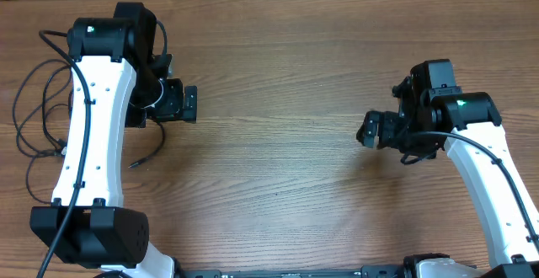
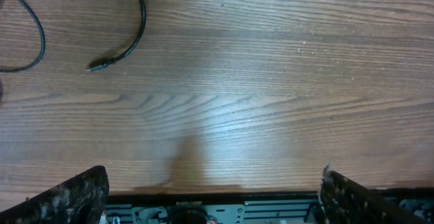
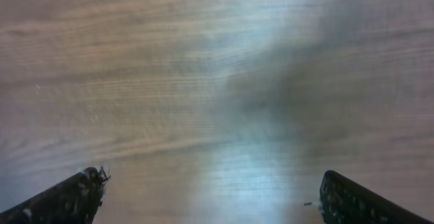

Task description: Untangle cables

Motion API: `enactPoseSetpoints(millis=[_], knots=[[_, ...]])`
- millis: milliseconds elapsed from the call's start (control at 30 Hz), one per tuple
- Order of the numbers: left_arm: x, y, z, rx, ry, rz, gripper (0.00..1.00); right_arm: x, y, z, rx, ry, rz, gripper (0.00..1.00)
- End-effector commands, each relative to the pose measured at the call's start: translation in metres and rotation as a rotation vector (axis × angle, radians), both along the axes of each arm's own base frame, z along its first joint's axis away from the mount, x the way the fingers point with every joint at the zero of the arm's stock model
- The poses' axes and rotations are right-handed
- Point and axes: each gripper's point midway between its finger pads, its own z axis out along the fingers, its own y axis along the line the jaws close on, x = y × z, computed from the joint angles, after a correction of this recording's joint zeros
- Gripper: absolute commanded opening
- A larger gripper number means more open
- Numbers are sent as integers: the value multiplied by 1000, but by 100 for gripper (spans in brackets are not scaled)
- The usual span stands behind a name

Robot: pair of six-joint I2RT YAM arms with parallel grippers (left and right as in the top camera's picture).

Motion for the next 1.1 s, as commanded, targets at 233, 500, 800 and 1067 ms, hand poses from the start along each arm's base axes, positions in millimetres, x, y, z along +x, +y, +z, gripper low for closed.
enactPoseSetpoints(millis=[233, 500, 800, 1067], knots=[[-46, 8, 32, 27, -131, 19, 100, -12, -9, 41, -31, -148, -3, 100], [-61, 10, 102, 32, -673, -16, 100, -22, -24, 119, -74, -537, -46, 100], [-101, 9, 100, -16, -938, 46, 100, -55, -38, 136, -120, -698, -88, 100], [-107, 9, 62, -38, -832, 111, 99, -59, -39, 128, -119, -699, -89, 100]])
